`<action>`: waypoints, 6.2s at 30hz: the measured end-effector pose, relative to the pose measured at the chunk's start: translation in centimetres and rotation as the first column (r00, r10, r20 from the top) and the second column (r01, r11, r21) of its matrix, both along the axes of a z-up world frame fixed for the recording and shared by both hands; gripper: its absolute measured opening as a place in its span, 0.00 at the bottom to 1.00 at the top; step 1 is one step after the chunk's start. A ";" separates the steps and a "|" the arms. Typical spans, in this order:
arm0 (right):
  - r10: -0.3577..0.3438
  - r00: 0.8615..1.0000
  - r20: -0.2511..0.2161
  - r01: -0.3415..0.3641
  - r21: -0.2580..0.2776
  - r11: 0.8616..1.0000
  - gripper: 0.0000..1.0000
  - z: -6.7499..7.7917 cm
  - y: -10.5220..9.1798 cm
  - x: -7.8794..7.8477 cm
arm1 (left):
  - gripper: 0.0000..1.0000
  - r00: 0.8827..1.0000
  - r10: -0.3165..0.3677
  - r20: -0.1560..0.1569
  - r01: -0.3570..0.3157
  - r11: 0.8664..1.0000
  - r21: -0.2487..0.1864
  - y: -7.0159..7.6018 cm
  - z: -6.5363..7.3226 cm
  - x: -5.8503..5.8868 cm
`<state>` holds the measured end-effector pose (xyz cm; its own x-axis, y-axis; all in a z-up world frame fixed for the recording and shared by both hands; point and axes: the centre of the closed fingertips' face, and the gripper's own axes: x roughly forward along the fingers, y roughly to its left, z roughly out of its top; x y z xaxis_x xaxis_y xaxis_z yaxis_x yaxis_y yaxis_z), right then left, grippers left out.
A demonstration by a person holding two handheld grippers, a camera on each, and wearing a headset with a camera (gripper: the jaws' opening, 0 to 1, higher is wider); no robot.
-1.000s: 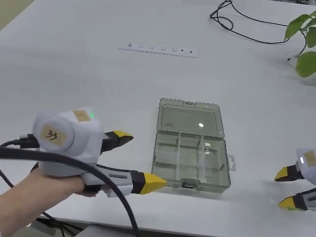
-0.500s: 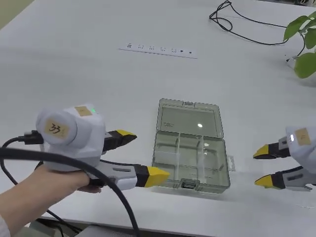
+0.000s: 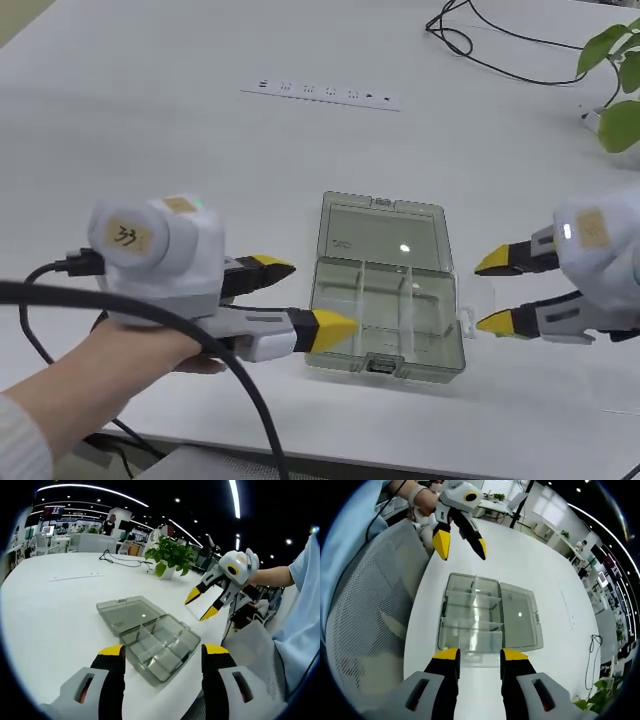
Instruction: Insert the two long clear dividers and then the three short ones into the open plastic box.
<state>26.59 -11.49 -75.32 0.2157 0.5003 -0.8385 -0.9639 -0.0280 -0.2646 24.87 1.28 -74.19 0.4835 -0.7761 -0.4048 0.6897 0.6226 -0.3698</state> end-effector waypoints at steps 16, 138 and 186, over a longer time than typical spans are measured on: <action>0.069 0.981 0.182 -0.064 -0.034 0.997 0.32 3.1 4.9 0.7 | 0.42 0.976 0.049 -0.213 -0.088 0.980 -0.178 -2.5 2.2 1.7; 0.049 0.828 -0.559 -0.138 -0.118 0.983 0.02 4.5 7.7 -7.1 | 0.00 0.927 -0.365 0.088 0.374 0.916 -0.147 -6.1 3.8 -5.0; -0.120 0.916 -0.382 0.066 -0.152 0.986 0.02 2.2 6.4 0.2 | 0.99 0.985 -0.148 0.093 0.133 0.979 0.157 0.3 -0.7 -0.3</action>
<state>26.76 -5.10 -73.11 -0.1003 0.3714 -0.9230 -0.9897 0.0582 0.1309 24.53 1.55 -74.91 0.4193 -0.7739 -0.4746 0.8039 0.5594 -0.2020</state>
